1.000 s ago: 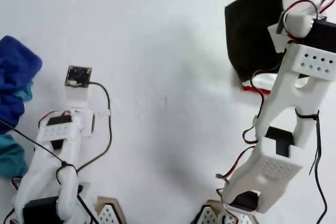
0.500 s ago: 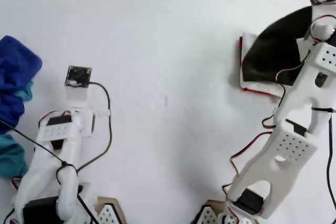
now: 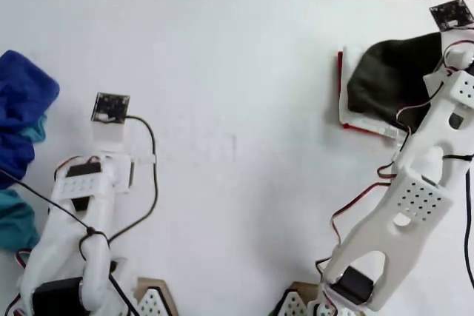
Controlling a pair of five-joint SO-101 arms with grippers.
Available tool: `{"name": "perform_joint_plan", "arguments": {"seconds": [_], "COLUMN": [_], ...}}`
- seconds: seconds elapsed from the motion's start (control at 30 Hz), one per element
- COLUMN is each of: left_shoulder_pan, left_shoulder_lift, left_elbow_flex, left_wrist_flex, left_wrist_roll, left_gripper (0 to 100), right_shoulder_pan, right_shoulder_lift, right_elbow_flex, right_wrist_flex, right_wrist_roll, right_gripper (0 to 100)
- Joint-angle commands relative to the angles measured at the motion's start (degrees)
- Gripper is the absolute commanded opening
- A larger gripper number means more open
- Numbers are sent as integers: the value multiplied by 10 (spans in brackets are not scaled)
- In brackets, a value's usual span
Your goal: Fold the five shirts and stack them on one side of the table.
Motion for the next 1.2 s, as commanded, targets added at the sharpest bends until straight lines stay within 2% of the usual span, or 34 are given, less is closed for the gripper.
{"name": "perform_joint_plan", "arguments": {"seconds": [0.0,0.1,0.23,0.33,0.43,0.63,0.93,1.17], "left_shoulder_pan": [-3,-3,-3,-3,-2,-2,-2,-2], "left_shoulder_lift": [-17,-17,-17,-17,-17,-17,-17,-17], "left_elbow_flex": [-1,-1,-1,-1,-1,-1,-1,-1], "left_wrist_flex": [-10,-10,-10,-10,-10,-10,-10,-10], "left_wrist_roll": [4,4,4,4,4,4,4,4], "left_gripper": [26,26,26,26,26,26,26,26], "right_shoulder_pan": [6,5,0,-6,-30,-125,-205,-224], "right_shoulder_lift": [-7,-15,-36,-51,-66,-69,-105,-150], "right_elbow_flex": [-23,-34,-90,-133,-156,-156,22,128], "right_wrist_flex": [-6,-7,-6,-2,54,215,218,212], "right_wrist_roll": [1,1,-2,-51,-98,-96,-98,-96], "right_gripper": [180,241,214,204,202,204,206,284]}}
